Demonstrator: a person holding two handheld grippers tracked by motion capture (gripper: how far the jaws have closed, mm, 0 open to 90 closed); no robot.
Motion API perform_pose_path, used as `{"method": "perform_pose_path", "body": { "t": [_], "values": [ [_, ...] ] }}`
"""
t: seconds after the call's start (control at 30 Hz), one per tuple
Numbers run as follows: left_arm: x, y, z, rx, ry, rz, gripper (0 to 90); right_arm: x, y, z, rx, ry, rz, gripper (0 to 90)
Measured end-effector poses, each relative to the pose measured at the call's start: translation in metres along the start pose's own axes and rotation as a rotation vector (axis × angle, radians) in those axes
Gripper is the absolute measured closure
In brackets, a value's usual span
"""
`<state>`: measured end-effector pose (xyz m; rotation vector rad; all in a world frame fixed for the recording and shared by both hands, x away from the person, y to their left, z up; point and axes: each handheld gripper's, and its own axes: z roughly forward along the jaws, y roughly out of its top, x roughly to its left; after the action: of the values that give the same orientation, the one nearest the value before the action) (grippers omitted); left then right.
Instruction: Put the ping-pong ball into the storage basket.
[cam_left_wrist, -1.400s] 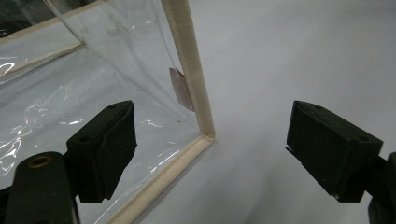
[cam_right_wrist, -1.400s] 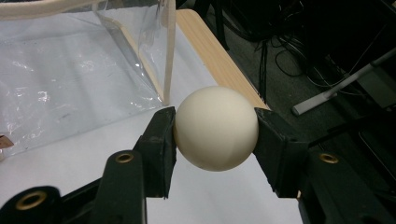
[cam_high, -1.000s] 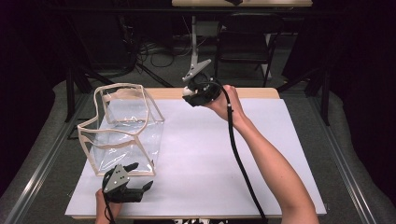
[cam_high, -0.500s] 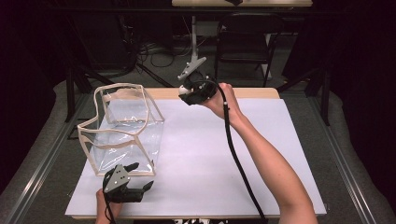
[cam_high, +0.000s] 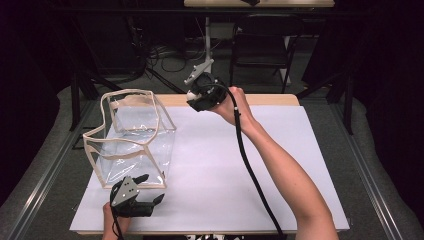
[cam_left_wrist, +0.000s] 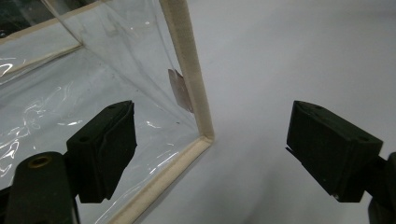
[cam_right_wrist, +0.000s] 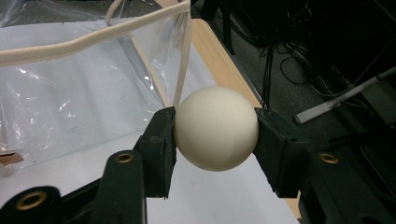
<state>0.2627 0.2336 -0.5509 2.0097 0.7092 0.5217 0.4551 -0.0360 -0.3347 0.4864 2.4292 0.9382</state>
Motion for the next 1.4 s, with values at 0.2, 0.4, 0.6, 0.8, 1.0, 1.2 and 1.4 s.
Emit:
{"method": "perform_pose_path", "body": {
  "t": [0.2, 0.4, 0.6, 0.8, 1.0, 1.2, 1.4],
  "values": [
    [0.0, 0.0, 0.0, 0.0, -0.001, -0.001, 16.1, 0.001, 0.006, 0.002, 0.0, 0.006, -0.008, 50.9],
    [0.0, 0.0, 0.0, -0.001, 0.0, 0.0, 16.1, 0.003, 0.011, 0.004, 0.002, 0.008, -0.01, 51.0],
    [0.0, 0.0, 0.0, 0.0, -0.002, 0.0, 16.1, 0.005, 0.015, 0.004, 0.002, 0.011, -0.019, 50.9],
    [0.0, 0.0, 0.0, 0.001, -0.003, 0.003, 16.1, 0.008, 0.018, 0.006, 0.005, 0.015, -0.024, 50.9],
    [0.0, 0.0, -0.001, 0.001, -0.001, 0.001, 16.1, 0.01, 0.022, 0.009, 0.005, 0.019, -0.03, 50.9],
    [0.0, 0.0, -0.001, 0.002, -0.004, 0.004, 16.1, 0.011, 0.025, 0.011, 0.005, 0.022, -0.032, 50.9],
    [-0.001, 0.0, 0.0, 0.003, -0.005, 0.005, 16.1, 0.013, 0.029, 0.014, 0.015, 0.022, -0.036, 50.9]
  ]
}}
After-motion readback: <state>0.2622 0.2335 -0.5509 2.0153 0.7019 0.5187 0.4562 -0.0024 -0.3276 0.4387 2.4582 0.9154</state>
